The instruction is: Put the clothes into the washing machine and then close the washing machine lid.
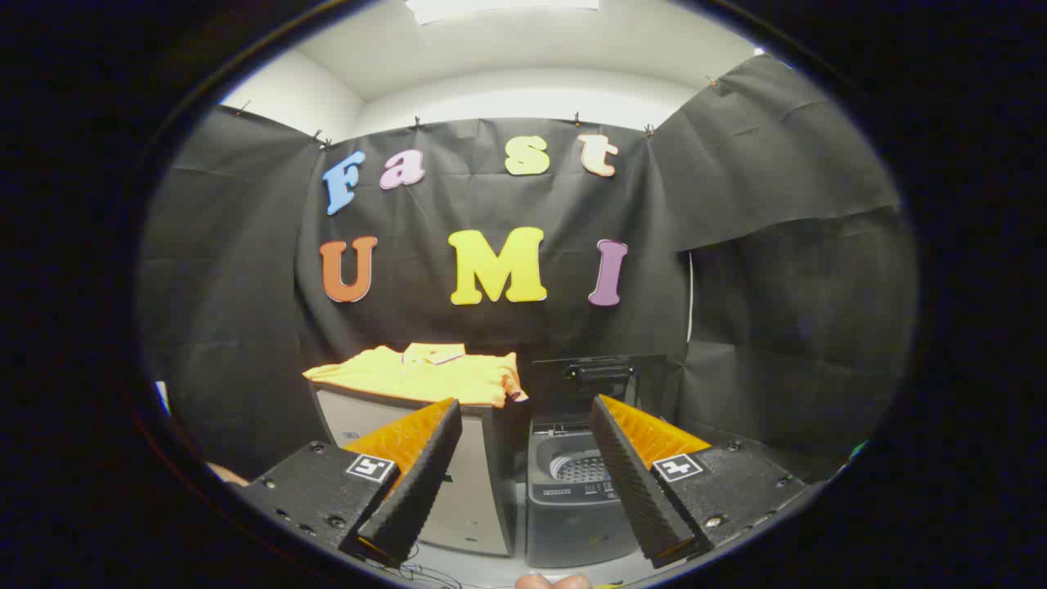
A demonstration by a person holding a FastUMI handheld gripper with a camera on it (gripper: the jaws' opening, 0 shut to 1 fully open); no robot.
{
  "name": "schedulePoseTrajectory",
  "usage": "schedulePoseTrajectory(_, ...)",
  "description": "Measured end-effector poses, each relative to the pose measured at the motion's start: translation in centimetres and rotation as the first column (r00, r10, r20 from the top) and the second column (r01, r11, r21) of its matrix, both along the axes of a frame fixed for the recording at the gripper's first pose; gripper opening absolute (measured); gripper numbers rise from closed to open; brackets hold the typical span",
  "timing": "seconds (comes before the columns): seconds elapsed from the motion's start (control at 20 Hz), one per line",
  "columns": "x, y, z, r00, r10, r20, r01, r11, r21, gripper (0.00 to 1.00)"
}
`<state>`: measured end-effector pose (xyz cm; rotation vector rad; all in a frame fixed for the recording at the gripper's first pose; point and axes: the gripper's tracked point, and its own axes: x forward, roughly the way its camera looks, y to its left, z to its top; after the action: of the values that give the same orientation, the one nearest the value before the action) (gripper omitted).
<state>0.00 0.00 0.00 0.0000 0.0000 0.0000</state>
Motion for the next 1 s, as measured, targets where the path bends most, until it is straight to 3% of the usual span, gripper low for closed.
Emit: schedulePoseTrajectory(1.0,1.4,-2.7,-0.5,0.999,0.011,-0.051,-0.010,1.000,0.015,0.99)
